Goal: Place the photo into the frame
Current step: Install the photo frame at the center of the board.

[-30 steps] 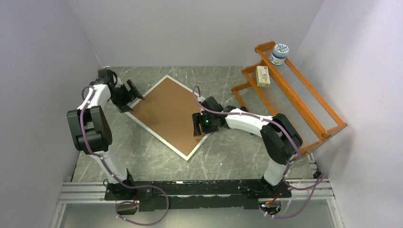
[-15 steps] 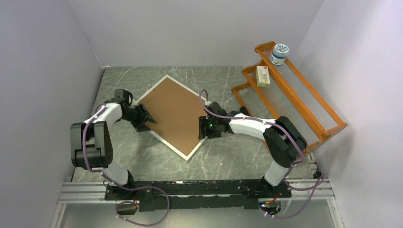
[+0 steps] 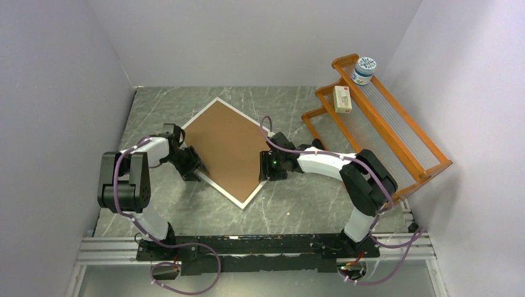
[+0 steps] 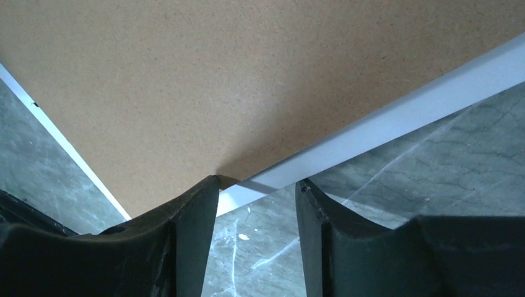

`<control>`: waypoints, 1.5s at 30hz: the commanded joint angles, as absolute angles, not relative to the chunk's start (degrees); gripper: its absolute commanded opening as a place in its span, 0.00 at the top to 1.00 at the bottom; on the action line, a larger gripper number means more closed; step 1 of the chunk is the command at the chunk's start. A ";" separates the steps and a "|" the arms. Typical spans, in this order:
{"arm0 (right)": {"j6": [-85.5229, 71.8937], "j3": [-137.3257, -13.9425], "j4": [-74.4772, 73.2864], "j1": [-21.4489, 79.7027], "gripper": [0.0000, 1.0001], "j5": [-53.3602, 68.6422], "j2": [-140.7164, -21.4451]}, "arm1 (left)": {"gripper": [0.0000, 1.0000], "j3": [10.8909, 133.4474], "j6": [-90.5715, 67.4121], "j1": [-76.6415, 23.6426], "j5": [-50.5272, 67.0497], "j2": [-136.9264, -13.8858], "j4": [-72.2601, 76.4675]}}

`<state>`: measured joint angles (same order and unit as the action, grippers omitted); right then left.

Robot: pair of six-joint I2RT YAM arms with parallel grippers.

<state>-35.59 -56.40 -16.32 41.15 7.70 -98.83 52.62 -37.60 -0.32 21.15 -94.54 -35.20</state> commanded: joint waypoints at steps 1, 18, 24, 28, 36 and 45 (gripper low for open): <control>-35.79 -57.55 -13.48 41.22 0.48 6.72 -98.36 | 0.47 51.83 -38.89 -1.92 15.96 -96.75 -36.43; -39.23 -52.72 -3.96 40.73 0.60 11.82 -93.94 | 0.63 50.63 -38.05 -2.12 14.57 -99.88 -36.67; -40.26 -52.04 -4.34 40.74 0.59 11.12 -95.33 | 0.59 51.40 -36.75 -2.37 16.61 -102.05 -37.55; -40.99 -51.71 -5.45 40.78 0.58 10.26 -95.75 | 0.58 50.98 -36.47 -2.40 17.83 -102.12 -36.92; -42.06 -50.64 -6.59 40.73 0.55 7.60 -94.73 | 0.58 51.19 -36.44 -2.55 17.44 -101.92 -36.98; -44.35 -50.59 -9.99 40.53 0.56 3.06 -94.21 | 0.58 51.34 -36.05 -2.55 17.10 -100.93 -36.87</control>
<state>-43.59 -51.46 -5.67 40.97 8.91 -95.44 53.71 -38.39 -1.56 23.29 -98.87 -37.36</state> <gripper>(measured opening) 0.436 0.416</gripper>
